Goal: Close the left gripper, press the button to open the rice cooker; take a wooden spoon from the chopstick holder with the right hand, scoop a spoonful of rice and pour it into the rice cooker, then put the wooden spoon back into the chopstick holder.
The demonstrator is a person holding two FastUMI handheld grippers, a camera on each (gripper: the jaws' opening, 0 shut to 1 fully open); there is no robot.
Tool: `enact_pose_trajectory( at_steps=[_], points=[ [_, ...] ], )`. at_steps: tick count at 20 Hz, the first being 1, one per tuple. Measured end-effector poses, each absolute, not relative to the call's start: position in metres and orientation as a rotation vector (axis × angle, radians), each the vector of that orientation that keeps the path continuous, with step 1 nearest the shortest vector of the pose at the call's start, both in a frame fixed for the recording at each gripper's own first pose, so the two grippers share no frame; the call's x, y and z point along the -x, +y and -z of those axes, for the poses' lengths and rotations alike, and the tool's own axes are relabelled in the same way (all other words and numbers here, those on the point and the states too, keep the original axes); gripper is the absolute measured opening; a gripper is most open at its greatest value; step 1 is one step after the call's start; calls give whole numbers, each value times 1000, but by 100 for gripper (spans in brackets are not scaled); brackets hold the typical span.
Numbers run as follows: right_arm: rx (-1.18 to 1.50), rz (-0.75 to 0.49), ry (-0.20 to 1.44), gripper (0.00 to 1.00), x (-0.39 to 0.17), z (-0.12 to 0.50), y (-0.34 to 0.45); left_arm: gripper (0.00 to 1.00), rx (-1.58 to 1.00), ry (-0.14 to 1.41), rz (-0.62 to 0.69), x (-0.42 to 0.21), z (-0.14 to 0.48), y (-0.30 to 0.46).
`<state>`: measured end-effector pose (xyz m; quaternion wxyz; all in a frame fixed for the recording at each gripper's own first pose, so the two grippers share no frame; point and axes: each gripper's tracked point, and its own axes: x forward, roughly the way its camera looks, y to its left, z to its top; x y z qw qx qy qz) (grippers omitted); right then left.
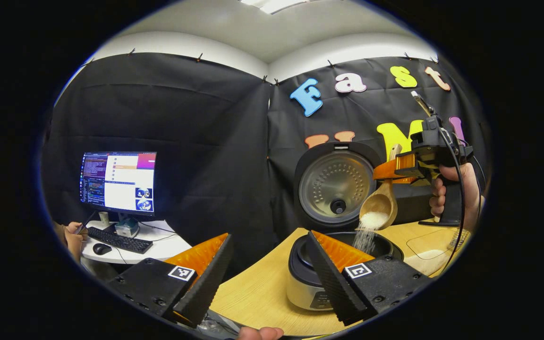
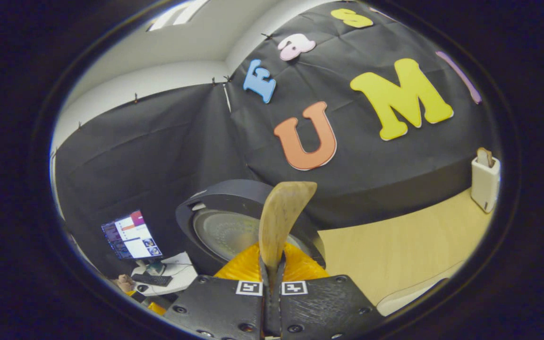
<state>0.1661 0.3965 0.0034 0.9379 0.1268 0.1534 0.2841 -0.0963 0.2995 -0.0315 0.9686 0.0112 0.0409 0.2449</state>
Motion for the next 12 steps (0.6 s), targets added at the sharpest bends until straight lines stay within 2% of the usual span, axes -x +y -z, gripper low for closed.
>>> enact_pose_trajectory(
  at_steps=[8, 12],
  points=[
    [-39, -612, 178, 0, -158, -20, 420, 99, -22, 76, -499, 97, 30, 301],
    [91, -670, 139, 0, -153, -16, 438, 99, -20, 50, -489, 97, 24, 300]
  ],
)
